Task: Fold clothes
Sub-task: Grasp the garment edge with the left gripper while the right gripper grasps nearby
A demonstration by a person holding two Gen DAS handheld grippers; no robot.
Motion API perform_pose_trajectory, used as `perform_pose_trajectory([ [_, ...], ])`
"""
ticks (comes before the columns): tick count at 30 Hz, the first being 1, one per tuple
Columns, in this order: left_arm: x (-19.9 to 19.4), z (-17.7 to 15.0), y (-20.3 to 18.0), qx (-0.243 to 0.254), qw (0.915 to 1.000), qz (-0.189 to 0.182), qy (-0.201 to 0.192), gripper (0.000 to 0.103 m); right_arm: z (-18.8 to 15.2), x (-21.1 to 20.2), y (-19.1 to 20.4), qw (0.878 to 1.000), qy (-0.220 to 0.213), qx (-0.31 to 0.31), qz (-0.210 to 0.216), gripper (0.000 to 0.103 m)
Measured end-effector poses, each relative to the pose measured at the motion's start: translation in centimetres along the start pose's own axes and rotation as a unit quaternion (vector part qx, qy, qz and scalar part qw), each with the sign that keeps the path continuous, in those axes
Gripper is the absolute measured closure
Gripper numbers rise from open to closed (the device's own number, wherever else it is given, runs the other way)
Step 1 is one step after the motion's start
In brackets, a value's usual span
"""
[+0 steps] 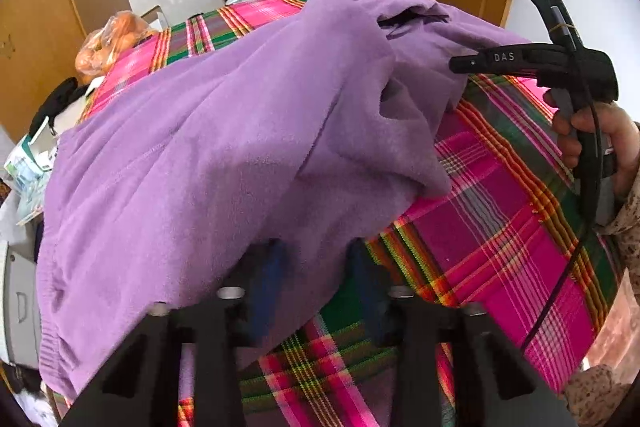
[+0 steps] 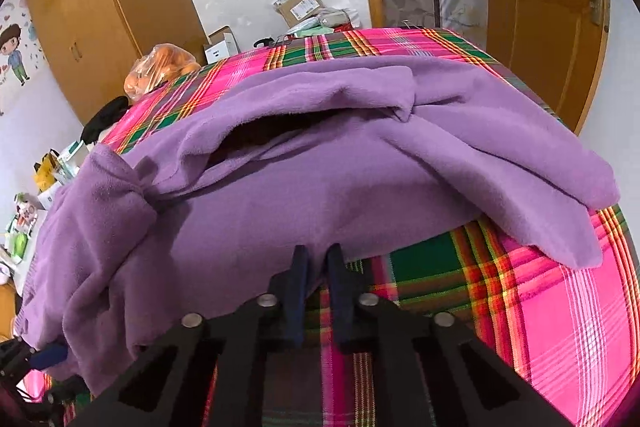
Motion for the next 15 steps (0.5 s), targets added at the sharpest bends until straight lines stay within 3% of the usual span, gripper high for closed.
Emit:
perform_pose_trajectory([
  [2, 0.0, 0.0, 0.5, -0.01, 0.9999, -0.002, 0.0, 0.094, -0.1, -0.2, 0.2, 1.0, -0.003, -0.003, 0.003, 0.097],
  [15, -1.7, -0.9, 2.5, -0.059, 0.9968, -0.051, -0.015, 0.095, -0.5, -4.9, 1.7, 0.998, -0.051, -0.023, 0.004, 0.098],
])
Point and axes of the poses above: each gripper's, at about its wrist camera, not at the fingertips, and x roughly the way its jaws point, y to its left, z to its top, the point moved 4 cm from there along x, roughly the way its jaws point, and after that the axes turned 12 degrees about z, right-handed, at the moved point
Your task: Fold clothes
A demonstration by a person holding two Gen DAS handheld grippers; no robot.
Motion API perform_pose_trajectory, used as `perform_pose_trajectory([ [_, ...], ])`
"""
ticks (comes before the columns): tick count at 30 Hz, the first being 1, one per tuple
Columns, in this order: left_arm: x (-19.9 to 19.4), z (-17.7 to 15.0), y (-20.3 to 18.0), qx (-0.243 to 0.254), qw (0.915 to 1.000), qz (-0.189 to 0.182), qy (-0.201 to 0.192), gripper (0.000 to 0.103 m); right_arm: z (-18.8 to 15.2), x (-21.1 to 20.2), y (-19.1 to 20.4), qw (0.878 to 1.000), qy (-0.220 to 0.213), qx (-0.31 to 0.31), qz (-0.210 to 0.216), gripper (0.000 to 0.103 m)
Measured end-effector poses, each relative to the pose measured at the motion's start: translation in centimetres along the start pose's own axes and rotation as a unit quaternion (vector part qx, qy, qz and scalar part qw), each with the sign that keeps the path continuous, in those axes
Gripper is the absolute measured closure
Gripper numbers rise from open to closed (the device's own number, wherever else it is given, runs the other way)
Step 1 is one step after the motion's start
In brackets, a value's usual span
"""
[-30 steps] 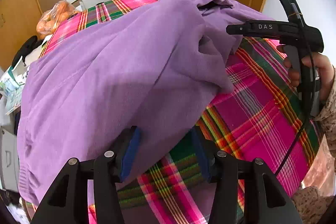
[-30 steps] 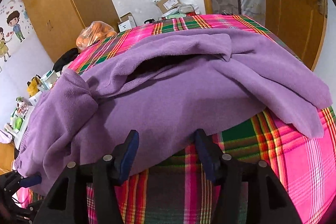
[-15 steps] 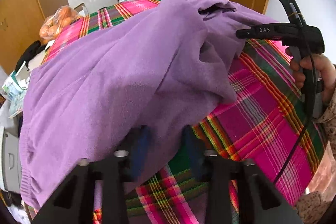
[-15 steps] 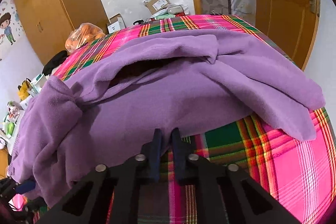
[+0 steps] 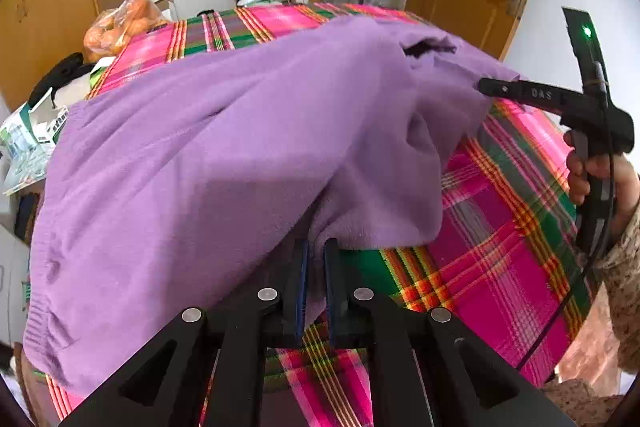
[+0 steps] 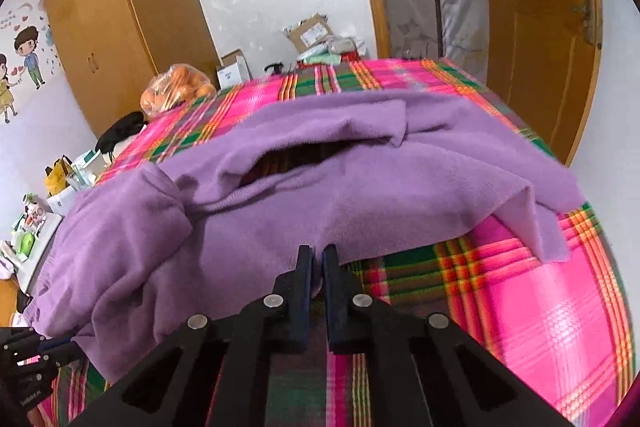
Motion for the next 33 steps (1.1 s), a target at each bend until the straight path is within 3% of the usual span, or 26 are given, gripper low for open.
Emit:
perform_pose_trajectory([
  [15, -2.9, -1.6, 0.3, 0.0, 0.999, -0.044, -0.01, 0.095, -1.4, -7.1, -1.0, 0.998, -0.047, 0.025, -0.033, 0.098],
  [33, -5.2, -3.7, -1.6, 0.029, 0.9979, -0.055, -0.015, 0.095, -4.9, -12.4, -3.4, 0.993, -0.076, 0.063, -0.071, 0.101],
])
Point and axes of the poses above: each gripper's, at about its wrist camera, not at the fingertips, and x roughly the way its jaws point, y to its left, z to its top, the point moved 4 cm from there along x, roughly the way its jaws point, and after that the axes turned 12 degrees about z, right-handed, at the moved point
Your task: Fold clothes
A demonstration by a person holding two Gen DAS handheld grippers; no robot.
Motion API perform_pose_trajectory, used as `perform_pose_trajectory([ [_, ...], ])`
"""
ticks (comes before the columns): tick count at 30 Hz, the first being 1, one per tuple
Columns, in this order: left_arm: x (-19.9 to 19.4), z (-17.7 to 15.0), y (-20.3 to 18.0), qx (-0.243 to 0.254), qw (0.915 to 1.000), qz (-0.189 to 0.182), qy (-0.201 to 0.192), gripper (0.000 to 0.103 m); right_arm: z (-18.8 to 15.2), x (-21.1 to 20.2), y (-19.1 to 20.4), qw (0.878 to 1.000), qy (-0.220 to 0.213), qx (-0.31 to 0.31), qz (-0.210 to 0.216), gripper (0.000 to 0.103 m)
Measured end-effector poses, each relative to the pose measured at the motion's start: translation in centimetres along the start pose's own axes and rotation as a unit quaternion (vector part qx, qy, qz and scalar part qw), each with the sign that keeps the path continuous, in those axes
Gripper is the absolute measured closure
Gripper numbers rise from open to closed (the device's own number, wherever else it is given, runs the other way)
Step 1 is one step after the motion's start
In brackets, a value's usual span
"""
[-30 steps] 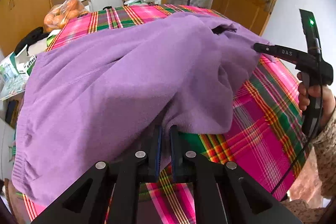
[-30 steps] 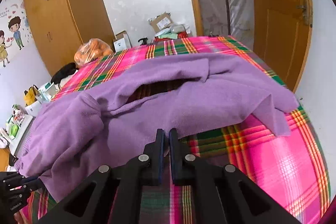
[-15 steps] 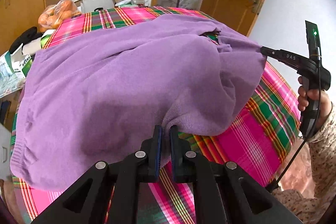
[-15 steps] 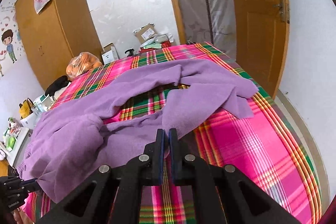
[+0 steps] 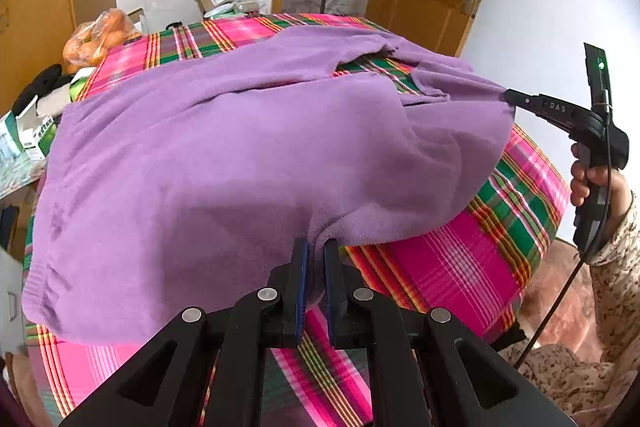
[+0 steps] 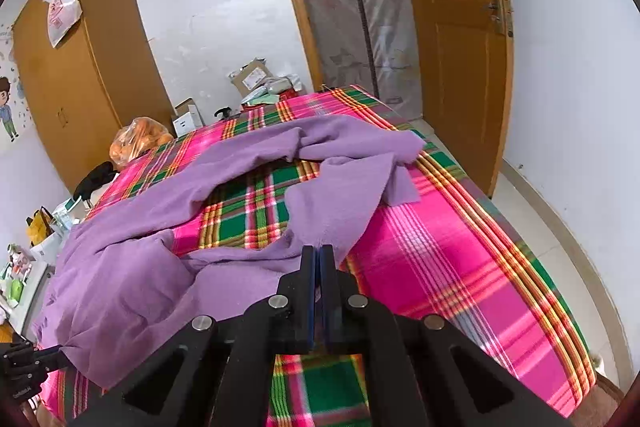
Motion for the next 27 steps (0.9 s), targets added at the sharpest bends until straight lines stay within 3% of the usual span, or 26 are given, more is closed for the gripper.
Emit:
perform_pose_trajectory([
  [12, 0.3, -1.2, -0.7, 0.001, 0.9997, -0.018, 0.015, 0.099, -2.2, -0.1, -2.6, 0.999, 0.016, 0.025, -0.036, 0.101],
  [16, -0.1, -1.0, 0.8, -0.031, 0.9993, -0.02, 0.011, 0.099, -2.8, -0.1, -2.8, 0.998, 0.021, 0.027, -0.043, 0.101],
  [19, -0.3, -0.9, 3.6, -0.075, 0.9971, 0.004, 0.01, 0.098, -3.1, -0.4, -3.1, 0.998, 0.021, 0.029, -0.049, 0.101],
  [22, -0.2, -1.1, 7.3, -0.134, 0.9903, 0.033, 0.016, 0.095, -3.5, -0.5, -3.2, 0.998, 0.028, 0.028, -0.052, 0.101],
  [25, -0.7, -2.0, 11.7, -0.205, 0.9761, 0.07, 0.021, 0.079, -3.8, -0.6, -3.2, 0.997, 0.031, 0.031, -0.06, 0.1],
  [27, -1.1, -2.8, 14.1, -0.245, 0.9655, 0.085, 0.024, 0.077, -3.9, -1.2, -3.1, 0.997, 0.022, 0.035, -0.071, 0.099],
])
Point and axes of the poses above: each gripper's, at about its wrist camera, not at the fingertips, and x roughly the way its jaws point, y to its left, z to its top, the point moved 4 cm from there along x, roughly the way its jaws point, and after that the axes turned 12 degrees about z, right-handed, at the moved point
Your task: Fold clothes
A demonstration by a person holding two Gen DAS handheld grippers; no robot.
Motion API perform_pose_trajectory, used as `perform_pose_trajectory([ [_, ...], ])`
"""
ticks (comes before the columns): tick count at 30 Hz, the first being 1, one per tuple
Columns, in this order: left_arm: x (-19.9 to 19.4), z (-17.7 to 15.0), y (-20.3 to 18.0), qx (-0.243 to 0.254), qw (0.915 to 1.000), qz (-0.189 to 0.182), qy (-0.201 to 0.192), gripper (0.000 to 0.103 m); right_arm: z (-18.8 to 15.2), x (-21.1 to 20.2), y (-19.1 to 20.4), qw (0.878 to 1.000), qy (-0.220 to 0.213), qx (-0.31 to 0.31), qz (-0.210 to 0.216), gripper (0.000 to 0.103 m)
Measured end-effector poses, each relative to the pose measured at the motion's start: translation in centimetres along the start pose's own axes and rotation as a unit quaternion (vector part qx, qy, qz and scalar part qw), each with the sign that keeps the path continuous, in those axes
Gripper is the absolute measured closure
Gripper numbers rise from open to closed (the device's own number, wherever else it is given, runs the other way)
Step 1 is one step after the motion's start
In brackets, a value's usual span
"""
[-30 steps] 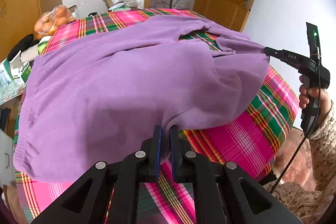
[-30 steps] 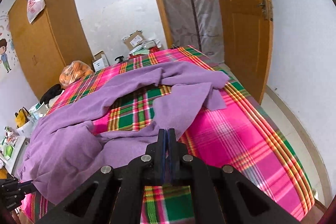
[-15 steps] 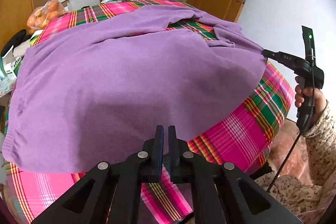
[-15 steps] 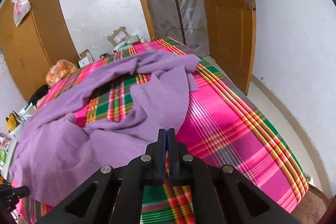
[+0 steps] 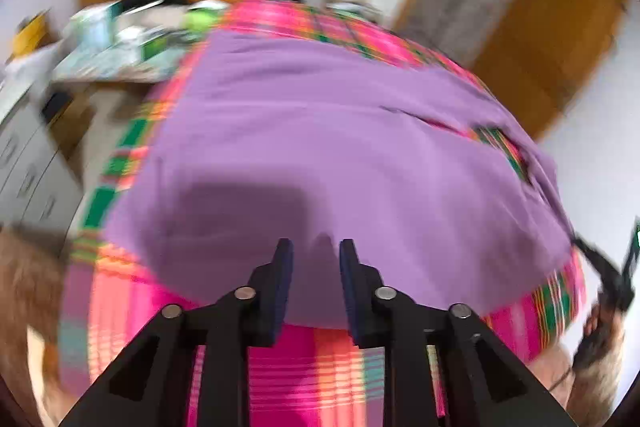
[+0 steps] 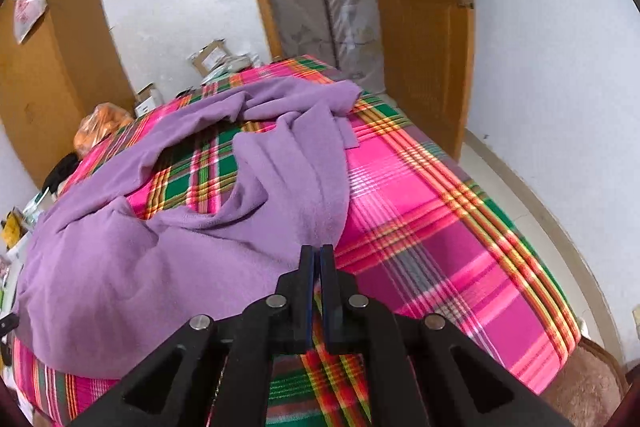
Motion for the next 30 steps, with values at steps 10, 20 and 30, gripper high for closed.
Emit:
perform_pose_trajectory([
  [10, 0.5, 0.1, 6.7, -0.117, 0.9923, 0.036, 0.02, 0.073, -1.4, 0.2, 10.4, 0.981, 0.019, -0.125, 0.145, 0.083],
  [20, 1.2, 0.1, 8.3, -0.178, 0.9832, 0.008, 0.038, 0.066, -7.8, 3.7, 23.5, 0.904, 0.134, -0.279, 0.294, 0.066],
  [30, 2.1, 0.1, 10.3, -0.248, 0.967, -0.03, 0.05, 0.061, -12.4, 3.6, 27.7, 0.858, 0.182, -0.341, 0.339, 0.054],
])
Point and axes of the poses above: each gripper's, at about its wrist camera, not at the fingertips, and x roughly the way its jaws point, y to its left, z to its top, the point moved 4 cm from there along x, roughly the way its jaws point, and after that the axes turned 12 degrees about z, right-handed, at the moved point
